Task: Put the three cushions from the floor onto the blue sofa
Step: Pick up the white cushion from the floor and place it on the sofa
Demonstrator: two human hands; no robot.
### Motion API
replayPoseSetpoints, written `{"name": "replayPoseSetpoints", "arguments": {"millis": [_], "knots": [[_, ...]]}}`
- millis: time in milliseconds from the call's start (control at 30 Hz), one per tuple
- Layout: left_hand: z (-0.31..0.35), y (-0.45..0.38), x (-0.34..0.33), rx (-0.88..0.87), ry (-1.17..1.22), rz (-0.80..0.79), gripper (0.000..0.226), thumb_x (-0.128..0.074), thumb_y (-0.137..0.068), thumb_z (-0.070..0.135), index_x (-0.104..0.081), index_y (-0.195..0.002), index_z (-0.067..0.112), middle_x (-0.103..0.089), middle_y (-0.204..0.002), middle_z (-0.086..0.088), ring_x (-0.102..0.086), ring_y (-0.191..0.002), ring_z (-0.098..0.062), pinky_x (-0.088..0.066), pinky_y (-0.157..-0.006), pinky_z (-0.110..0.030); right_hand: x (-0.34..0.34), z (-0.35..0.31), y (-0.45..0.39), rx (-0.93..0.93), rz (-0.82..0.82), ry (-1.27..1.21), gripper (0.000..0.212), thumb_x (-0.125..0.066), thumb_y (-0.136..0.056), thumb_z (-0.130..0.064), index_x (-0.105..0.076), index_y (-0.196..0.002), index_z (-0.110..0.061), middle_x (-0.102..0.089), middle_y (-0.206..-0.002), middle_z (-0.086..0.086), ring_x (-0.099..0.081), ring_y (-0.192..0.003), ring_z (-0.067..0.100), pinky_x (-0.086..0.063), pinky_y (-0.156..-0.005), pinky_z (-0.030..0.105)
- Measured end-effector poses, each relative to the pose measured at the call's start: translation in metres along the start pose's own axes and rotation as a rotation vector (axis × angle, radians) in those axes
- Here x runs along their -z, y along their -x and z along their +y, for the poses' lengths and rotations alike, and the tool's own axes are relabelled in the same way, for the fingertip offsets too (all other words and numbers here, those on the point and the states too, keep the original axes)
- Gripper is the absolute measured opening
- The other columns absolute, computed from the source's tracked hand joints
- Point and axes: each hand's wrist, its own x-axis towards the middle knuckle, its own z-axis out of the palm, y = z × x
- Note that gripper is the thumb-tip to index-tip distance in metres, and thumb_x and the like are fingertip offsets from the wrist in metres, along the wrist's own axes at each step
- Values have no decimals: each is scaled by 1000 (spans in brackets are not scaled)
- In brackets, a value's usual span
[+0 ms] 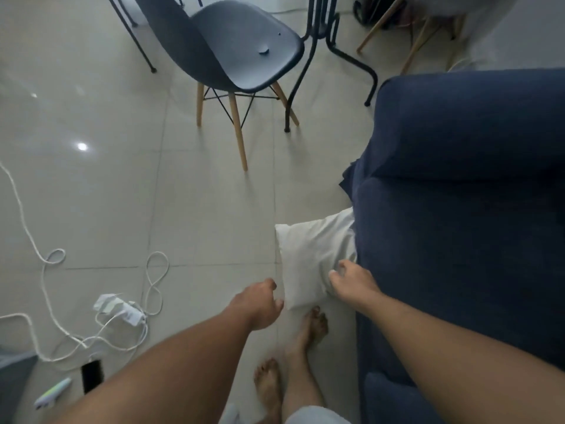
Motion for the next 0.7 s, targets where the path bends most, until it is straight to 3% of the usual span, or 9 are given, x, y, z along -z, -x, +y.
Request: {"name": "replayPoseSetpoints", "arguments": {"millis": [133,267,533,600,700], "knots": [[0,-63,-7,77,101,-18,57,-53,-104,40,-47,-154,13,-58,-153,-13,-56,-139,-34,-47,-111,-37,-18,1,-72,-88,-29,-99,47,-52,-104,-40,-55,-145,-18,-58,-150,16,-56,-135,38,-46,-102,38],[-1,-117,-23,147,217,-27,53,-54,-104,37,-50,-152,14,-62,-150,-12,-56,-138,-33,-46,-109,-36,-38,8,-126,-178,-19,-154,44,-53,-103,-36,-57,-142,-17,-60,-145,15,-59,-129,39,-50,-104,40],[-32,-205,-60,195,195,-104,56,-53,-99,42,-52,-150,19,-62,-150,-10,-59,-135,-35,-46,-115,-47,-82,18,-227,-298,20,-194,59,-52,-99,-36,-49,-154,-15,-52,-158,15,-52,-140,40,-45,-115,42],[-38,-232,-68,196,193,-115,55,-53,-100,42,-51,-150,19,-62,-150,-11,-59,-135,-34,-46,-114,-45,-87,20,-256,-295,13,-194,64,-52,-102,-38,-42,-160,-14,-46,-163,14,-48,-144,39,-42,-117,42],[-46,-275,-80,207,227,-109,55,-54,-103,39,-51,-152,15,-59,-153,-13,-57,-137,-33,-44,-108,-35,-97,30,-297,-313,0,-180,66,-51,-103,-39,-35,-163,-17,-46,-161,13,-51,-140,40,-45,-105,39]]}}
